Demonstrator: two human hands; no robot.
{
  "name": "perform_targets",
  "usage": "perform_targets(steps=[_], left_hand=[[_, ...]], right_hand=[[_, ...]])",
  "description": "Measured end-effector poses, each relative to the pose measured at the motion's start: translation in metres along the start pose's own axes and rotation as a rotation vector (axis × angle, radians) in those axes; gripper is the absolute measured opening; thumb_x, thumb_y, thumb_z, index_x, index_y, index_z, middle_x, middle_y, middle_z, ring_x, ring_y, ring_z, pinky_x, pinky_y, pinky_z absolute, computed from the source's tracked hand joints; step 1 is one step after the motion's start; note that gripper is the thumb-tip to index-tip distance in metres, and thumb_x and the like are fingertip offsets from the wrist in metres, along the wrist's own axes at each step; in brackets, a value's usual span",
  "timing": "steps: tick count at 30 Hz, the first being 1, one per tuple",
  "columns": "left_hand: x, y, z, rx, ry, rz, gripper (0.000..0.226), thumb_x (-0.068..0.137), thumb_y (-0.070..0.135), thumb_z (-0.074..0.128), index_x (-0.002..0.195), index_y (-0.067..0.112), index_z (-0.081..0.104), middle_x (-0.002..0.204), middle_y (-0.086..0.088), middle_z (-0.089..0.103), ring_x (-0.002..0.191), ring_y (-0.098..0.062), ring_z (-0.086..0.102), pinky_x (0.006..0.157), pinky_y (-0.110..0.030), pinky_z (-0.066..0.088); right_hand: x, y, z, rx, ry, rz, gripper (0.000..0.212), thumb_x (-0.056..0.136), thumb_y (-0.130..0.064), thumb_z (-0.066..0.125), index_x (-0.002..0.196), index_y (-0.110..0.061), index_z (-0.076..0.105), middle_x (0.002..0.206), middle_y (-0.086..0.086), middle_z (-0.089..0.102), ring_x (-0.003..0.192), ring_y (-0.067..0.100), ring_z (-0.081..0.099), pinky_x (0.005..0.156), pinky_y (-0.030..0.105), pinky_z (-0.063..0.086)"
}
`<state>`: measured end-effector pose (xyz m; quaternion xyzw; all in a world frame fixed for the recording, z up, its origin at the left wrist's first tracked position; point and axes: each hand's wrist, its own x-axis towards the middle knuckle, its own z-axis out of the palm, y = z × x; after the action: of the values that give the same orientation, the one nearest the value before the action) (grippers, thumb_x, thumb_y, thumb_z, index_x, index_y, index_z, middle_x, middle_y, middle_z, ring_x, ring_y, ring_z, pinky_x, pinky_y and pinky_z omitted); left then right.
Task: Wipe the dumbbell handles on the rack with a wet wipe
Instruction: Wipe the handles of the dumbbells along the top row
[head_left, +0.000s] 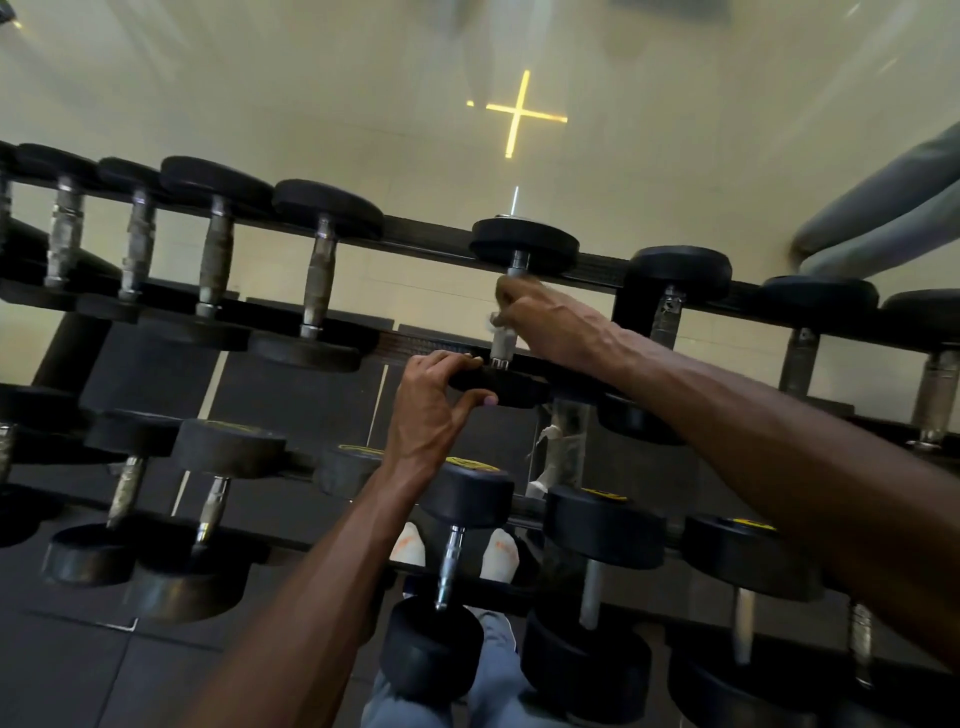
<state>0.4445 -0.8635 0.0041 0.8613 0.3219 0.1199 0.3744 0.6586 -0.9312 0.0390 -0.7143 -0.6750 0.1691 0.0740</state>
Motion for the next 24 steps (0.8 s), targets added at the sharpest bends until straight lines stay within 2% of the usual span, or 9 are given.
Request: perform_targets(steps=[2, 6, 8, 11, 13, 16, 20, 24], left_hand=[[0.000, 0.001, 0.000, 0.001, 0.009, 0.006, 0.051, 0.076, 0.043, 0.084, 0.117, 0.015, 0.074, 0.112, 0.001, 0.071, 0.106, -0.019, 0.057, 0.088, -0.025, 0.043], [-0.001, 0.001, 0.000, 0.000, -0.001, 0.009, 0.052, 0.076, 0.049, 0.079, 0.115, 0.014, 0.073, 0.108, 0.001, 0.071, 0.103, -0.019, 0.056, 0.084, -0.025, 0.042], [-0.001, 0.001, 0.000, -0.005, 0.001, 0.007, 0.053, 0.076, 0.051, 0.077, 0.114, 0.014, 0.073, 0.108, 0.001, 0.070, 0.103, -0.019, 0.056, 0.085, -0.026, 0.044], [-0.001, 0.001, 0.000, 0.002, -0.005, 0.007, 0.052, 0.076, 0.050, 0.078, 0.114, 0.014, 0.073, 0.108, 0.001, 0.070, 0.103, -0.019, 0.056, 0.085, -0.027, 0.045], [0.000, -0.001, 0.000, 0.009, -0.001, 0.005, 0.050, 0.077, 0.047, 0.081, 0.114, 0.014, 0.073, 0.109, 0.001, 0.070, 0.104, -0.019, 0.056, 0.085, -0.027, 0.045], [-0.002, 0.000, 0.001, 0.005, 0.002, 0.005, 0.049, 0.077, 0.044, 0.083, 0.116, 0.015, 0.073, 0.110, 0.001, 0.070, 0.105, -0.019, 0.056, 0.087, -0.030, 0.048], [-0.001, -0.001, 0.002, -0.002, 0.010, 0.007, 0.047, 0.077, 0.041, 0.085, 0.115, 0.016, 0.073, 0.111, 0.000, 0.071, 0.105, -0.021, 0.057, 0.086, -0.028, 0.046], [-0.001, -0.001, 0.002, 0.008, 0.014, 0.006, 0.047, 0.077, 0.040, 0.086, 0.115, 0.015, 0.074, 0.112, 0.000, 0.071, 0.105, -0.021, 0.058, 0.087, -0.028, 0.045]], right_hand=[[-0.001, 0.003, 0.005, 0.005, 0.054, 0.050, 0.018, 0.099, -0.021, 0.061, 0.108, -0.012, 0.074, 0.097, -0.005, 0.044, 0.086, 0.012, 0.047, 0.075, 0.034, 0.051], [-0.006, -0.013, 0.016, 0.030, -0.162, -0.081, 0.018, 0.097, -0.034, 0.064, 0.100, -0.017, 0.069, 0.100, -0.005, 0.047, 0.092, 0.010, 0.045, 0.086, 0.033, 0.049], [-0.002, -0.014, 0.013, 0.031, -0.205, -0.109, 0.019, 0.097, -0.036, 0.063, 0.099, -0.018, 0.067, 0.106, -0.002, 0.052, 0.095, 0.010, 0.048, 0.089, 0.034, 0.050], [0.009, -0.018, 0.006, 0.063, -0.243, -0.127, 0.015, 0.097, -0.042, 0.061, 0.094, -0.030, 0.051, 0.107, -0.002, 0.055, 0.097, 0.013, 0.053, 0.090, 0.037, 0.052], [0.010, -0.020, 0.005, 0.057, -0.235, -0.133, 0.016, 0.097, -0.041, 0.061, 0.091, -0.031, 0.050, 0.104, -0.002, 0.056, 0.093, 0.013, 0.055, 0.089, 0.039, 0.054], [-0.005, -0.014, 0.009, 0.037, -0.149, -0.121, 0.021, 0.097, -0.038, 0.063, 0.097, -0.018, 0.068, 0.105, -0.001, 0.055, 0.092, 0.010, 0.048, 0.086, 0.036, 0.052], [-0.026, -0.010, 0.014, 0.115, -0.054, -0.079, 0.050, 0.099, -0.049, 0.040, 0.107, -0.009, 0.069, 0.111, 0.005, 0.055, 0.097, 0.016, 0.052, 0.084, 0.031, 0.048], [-0.031, -0.007, 0.015, 0.023, -0.059, -0.139, 0.045, 0.102, -0.041, 0.037, 0.114, -0.010, 0.067, 0.118, 0.005, 0.054, 0.102, 0.017, 0.053, 0.084, 0.030, 0.053]])
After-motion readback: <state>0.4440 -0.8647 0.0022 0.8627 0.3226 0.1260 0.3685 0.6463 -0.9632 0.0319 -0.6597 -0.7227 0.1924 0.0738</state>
